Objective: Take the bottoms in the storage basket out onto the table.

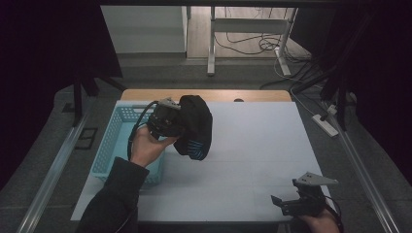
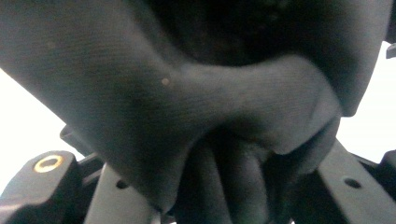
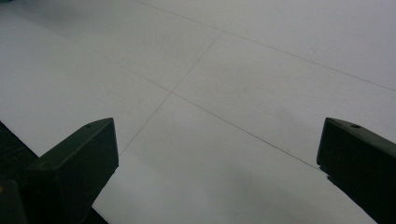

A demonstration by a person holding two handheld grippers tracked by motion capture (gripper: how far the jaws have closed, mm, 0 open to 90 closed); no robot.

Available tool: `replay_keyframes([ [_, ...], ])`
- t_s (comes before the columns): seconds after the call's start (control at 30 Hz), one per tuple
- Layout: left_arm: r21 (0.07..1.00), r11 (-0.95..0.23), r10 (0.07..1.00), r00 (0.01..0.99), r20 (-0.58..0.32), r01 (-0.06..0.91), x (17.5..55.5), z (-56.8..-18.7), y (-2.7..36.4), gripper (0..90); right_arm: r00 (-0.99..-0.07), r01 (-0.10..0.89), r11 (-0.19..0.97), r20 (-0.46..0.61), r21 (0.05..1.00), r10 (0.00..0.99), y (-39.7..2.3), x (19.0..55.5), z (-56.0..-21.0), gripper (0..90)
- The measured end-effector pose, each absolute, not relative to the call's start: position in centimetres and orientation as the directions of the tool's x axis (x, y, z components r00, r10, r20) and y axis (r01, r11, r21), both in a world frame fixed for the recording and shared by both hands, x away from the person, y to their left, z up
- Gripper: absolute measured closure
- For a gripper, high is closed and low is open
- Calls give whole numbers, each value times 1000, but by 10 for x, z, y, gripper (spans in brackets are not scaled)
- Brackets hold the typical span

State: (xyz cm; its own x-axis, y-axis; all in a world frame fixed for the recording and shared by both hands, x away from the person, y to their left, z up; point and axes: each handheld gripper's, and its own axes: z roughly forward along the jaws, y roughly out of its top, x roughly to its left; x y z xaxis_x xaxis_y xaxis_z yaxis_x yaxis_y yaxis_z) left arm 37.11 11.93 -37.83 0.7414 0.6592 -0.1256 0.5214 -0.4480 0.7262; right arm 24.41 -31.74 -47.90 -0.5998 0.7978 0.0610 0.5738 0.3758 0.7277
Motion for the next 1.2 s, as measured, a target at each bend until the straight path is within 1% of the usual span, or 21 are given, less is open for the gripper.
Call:
replay_keyframes([
  [0.37,711,-482,630,767,-124,511,376,-391,92,602,-602,572,375,63,730,796,-318,244,-479,0],
  [0.93,644,-549,607,784,-132,533,386,-431,63,599,-603,569,374,62,732,796,-318,244,-479,0],
  [1.2,623,-578,595,795,-120,527,388,-448,51,594,-603,569,376,61,731,795,-318,243,-479,0],
])
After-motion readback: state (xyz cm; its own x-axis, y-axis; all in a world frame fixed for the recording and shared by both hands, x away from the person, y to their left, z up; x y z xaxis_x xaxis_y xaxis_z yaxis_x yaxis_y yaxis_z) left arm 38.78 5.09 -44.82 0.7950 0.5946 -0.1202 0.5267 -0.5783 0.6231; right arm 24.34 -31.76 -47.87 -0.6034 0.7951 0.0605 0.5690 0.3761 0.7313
